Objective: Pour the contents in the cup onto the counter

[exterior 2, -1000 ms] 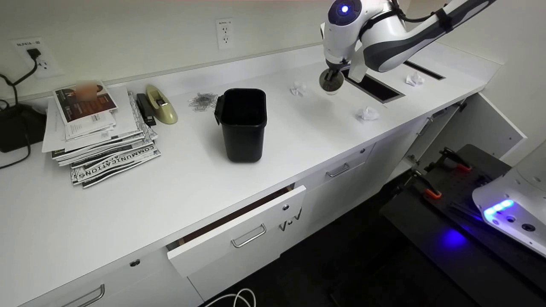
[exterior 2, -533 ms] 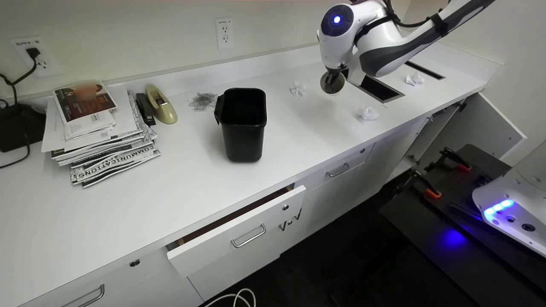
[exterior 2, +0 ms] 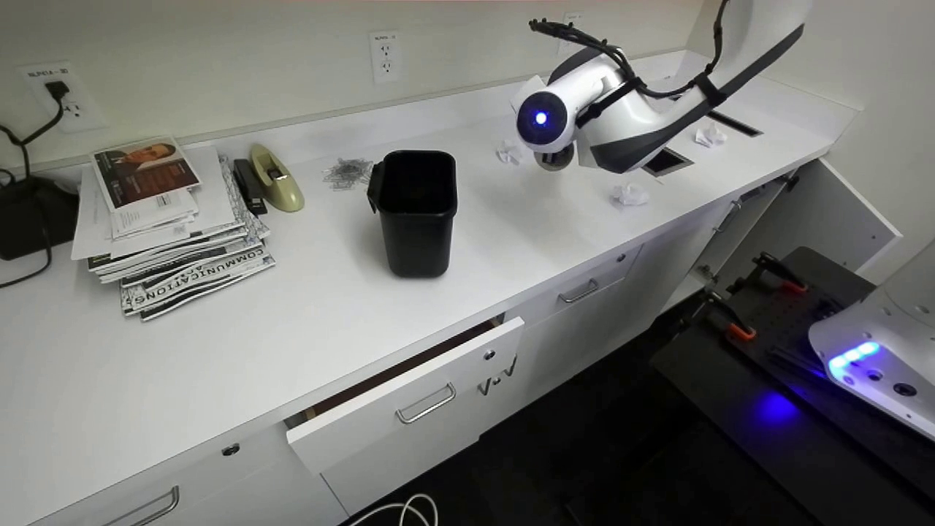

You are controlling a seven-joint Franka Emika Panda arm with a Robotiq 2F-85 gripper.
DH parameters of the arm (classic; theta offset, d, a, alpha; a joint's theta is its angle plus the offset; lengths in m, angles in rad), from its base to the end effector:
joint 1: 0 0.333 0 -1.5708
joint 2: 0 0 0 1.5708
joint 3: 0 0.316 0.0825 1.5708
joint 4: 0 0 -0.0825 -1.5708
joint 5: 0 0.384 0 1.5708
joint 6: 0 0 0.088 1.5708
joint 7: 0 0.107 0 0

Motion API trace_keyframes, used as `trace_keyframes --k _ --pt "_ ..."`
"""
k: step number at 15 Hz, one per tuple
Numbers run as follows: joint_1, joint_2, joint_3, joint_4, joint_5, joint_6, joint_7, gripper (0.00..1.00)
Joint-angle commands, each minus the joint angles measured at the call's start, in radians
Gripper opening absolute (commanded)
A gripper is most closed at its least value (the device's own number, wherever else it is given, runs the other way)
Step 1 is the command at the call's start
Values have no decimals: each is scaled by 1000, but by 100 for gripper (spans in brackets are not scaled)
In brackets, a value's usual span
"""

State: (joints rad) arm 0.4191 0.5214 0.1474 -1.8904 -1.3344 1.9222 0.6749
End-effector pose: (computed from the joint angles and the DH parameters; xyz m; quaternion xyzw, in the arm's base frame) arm 0.5564 0.2674 0.2329 0.8018 0.3024 0.1340 0.4978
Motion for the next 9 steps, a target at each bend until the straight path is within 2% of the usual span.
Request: trace_keyframes --k 1,9 --pt "17 49 7 27 -138 -81 10 1" --pt "35 152 42 55 -354 -297 1 1"
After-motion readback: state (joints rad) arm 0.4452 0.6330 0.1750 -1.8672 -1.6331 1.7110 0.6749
